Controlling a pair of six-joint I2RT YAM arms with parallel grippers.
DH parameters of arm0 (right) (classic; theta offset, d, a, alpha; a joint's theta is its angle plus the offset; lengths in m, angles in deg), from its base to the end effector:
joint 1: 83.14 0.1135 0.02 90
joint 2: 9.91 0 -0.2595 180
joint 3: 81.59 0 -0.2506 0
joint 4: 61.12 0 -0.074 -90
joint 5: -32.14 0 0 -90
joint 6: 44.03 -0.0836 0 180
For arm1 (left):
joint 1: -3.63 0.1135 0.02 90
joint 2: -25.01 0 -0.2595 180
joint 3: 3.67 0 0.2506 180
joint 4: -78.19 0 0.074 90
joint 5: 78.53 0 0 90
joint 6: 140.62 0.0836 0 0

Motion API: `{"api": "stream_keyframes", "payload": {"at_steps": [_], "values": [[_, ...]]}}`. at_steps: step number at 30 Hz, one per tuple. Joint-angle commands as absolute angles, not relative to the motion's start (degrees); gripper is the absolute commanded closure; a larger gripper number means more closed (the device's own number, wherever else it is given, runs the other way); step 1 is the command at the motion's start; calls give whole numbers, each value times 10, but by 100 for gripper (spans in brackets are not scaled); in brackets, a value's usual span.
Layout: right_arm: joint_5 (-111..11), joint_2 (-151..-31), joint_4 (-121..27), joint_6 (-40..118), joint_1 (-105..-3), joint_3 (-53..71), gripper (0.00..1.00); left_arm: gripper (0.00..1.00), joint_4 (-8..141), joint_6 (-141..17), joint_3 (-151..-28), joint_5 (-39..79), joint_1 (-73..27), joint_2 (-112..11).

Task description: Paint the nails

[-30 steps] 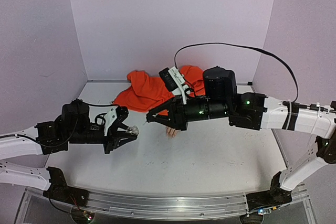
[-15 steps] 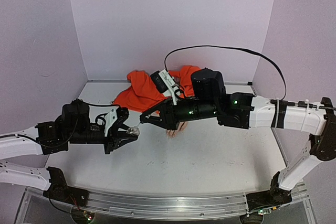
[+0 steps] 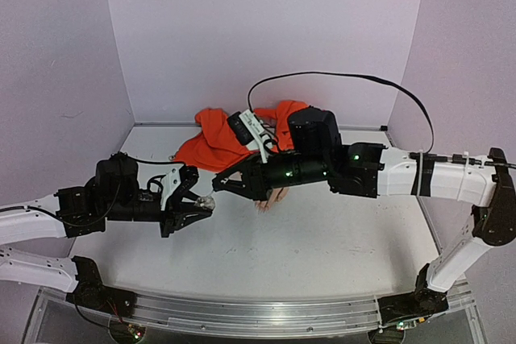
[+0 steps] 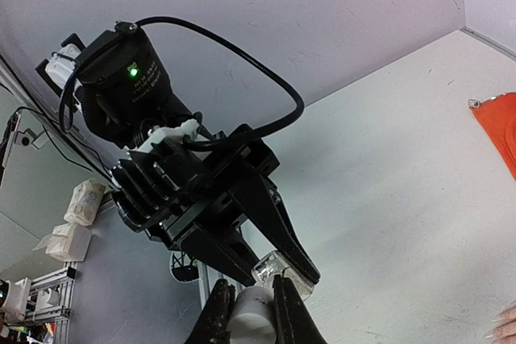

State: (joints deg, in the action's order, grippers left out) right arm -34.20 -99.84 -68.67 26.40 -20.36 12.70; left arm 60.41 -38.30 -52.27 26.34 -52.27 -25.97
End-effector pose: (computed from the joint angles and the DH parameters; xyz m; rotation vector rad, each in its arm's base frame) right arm 0.1622 0.3888 0.3633 -0.9572 1.4127 1.4250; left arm 0.1237 -0.2210 0.2514 1.2578 1.5358 -0.7519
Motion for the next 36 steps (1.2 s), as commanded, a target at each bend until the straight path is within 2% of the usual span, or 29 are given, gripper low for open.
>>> {"api": "stream_keyframes", "payload": {"at_steps": [1, 25, 36], "values": [[-332, -1006, -706, 271, -200, 101, 100, 100, 641, -372, -542, 274, -524, -257], [-304, -1038, -697, 268, -200, 92, 100, 100, 641, -375, -544, 278, -524, -255], [-282, -1093, -699, 237, -190, 75, 99, 100, 641, -377, -551, 275, -525, -250]]}}
